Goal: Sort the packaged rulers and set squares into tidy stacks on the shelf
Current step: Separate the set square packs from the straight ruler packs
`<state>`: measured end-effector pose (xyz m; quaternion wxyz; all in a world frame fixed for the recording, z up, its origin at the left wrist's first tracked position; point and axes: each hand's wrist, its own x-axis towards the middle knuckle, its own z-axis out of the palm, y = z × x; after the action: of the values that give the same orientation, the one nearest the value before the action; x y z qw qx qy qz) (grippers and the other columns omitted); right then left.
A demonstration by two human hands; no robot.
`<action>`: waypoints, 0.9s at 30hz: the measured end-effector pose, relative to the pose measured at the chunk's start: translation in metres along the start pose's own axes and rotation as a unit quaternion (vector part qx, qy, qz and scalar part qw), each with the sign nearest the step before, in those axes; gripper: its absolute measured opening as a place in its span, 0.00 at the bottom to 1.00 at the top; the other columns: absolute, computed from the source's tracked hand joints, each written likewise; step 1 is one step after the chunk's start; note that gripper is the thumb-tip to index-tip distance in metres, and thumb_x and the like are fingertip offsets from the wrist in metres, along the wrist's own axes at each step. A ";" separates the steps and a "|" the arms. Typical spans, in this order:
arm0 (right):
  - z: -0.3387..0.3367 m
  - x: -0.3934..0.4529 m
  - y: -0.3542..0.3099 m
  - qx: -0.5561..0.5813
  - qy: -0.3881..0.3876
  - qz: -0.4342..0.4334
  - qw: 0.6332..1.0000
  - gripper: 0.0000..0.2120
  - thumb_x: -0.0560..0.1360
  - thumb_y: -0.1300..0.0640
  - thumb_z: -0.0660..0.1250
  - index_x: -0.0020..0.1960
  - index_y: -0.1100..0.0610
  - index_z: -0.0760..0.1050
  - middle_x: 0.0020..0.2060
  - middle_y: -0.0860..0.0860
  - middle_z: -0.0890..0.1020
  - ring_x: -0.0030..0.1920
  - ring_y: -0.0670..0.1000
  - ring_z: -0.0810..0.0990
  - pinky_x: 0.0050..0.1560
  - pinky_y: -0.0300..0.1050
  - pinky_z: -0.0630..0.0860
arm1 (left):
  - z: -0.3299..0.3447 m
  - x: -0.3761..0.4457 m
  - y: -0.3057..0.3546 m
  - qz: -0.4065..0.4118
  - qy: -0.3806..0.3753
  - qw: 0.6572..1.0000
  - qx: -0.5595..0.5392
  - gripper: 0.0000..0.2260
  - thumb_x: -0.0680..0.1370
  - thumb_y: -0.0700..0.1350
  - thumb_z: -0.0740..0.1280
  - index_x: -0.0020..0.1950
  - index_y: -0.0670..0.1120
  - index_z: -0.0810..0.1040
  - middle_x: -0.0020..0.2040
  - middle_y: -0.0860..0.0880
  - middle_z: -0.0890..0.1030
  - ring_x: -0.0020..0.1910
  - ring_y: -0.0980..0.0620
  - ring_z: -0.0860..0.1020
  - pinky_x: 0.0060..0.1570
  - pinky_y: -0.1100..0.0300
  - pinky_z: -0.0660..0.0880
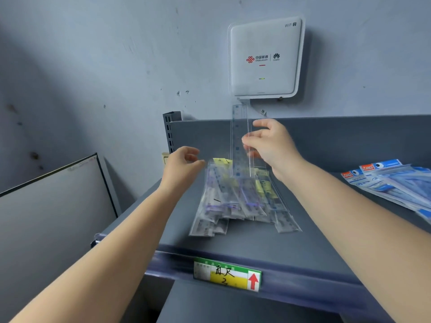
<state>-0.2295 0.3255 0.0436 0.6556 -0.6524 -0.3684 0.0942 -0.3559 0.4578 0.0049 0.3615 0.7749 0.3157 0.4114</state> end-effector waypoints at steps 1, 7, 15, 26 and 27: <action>0.003 0.001 0.003 -0.104 -0.002 -0.001 0.995 0.25 0.74 0.63 0.67 0.68 0.61 0.62 0.49 0.52 0.78 0.43 0.51 0.76 0.44 0.44 0.72 | -0.003 -0.001 -0.003 0.006 -0.006 1.000 0.010 0.11 0.76 0.41 0.66 0.58 0.44 0.76 0.48 0.50 0.76 0.36 0.58 0.72 0.32 0.64 0.67; -0.005 -0.022 0.018 -0.446 -0.017 -0.077 0.892 0.20 0.76 0.58 0.63 0.67 0.56 0.66 0.62 0.52 0.72 0.59 0.54 0.73 0.51 0.46 0.72 | -0.004 -0.015 -0.001 0.075 -0.056 0.988 0.122 0.12 0.76 0.42 0.63 0.59 0.47 0.76 0.53 0.50 0.77 0.44 0.52 0.74 0.41 0.59 0.72; -0.061 -0.061 0.009 -0.616 -0.029 -0.128 0.776 0.15 0.78 0.53 0.58 0.64 0.53 0.69 0.59 0.49 0.74 0.60 0.53 0.71 0.46 0.44 0.66 | 0.039 -0.044 0.046 0.247 -0.087 0.881 0.394 0.16 0.79 0.50 0.60 0.66 0.48 0.70 0.60 0.49 0.75 0.59 0.46 0.72 0.54 0.55 0.67; -0.201 -0.116 0.016 -0.715 -0.026 -0.102 0.691 0.15 0.78 0.49 0.56 0.61 0.54 0.70 0.57 0.50 0.74 0.60 0.54 0.70 0.48 0.46 0.66 | 0.155 -0.120 0.135 0.326 -0.121 0.839 0.417 0.13 0.78 0.48 0.58 0.59 0.46 0.72 0.56 0.49 0.75 0.56 0.46 0.72 0.48 0.57 0.61; -0.216 -0.121 0.016 -0.718 -0.021 -0.098 0.689 0.15 0.78 0.49 0.56 0.61 0.54 0.70 0.58 0.51 0.74 0.61 0.54 0.70 0.49 0.47 0.67 | 0.167 -0.128 0.143 0.330 -0.126 0.838 0.415 0.14 0.78 0.48 0.58 0.61 0.46 0.71 0.57 0.49 0.75 0.57 0.46 0.72 0.49 0.57 0.63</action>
<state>-0.1789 0.0849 0.0117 -0.0151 -0.8822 -0.3987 -0.2501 -0.2430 0.2300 0.0031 -0.1149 0.9557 0.1341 0.2356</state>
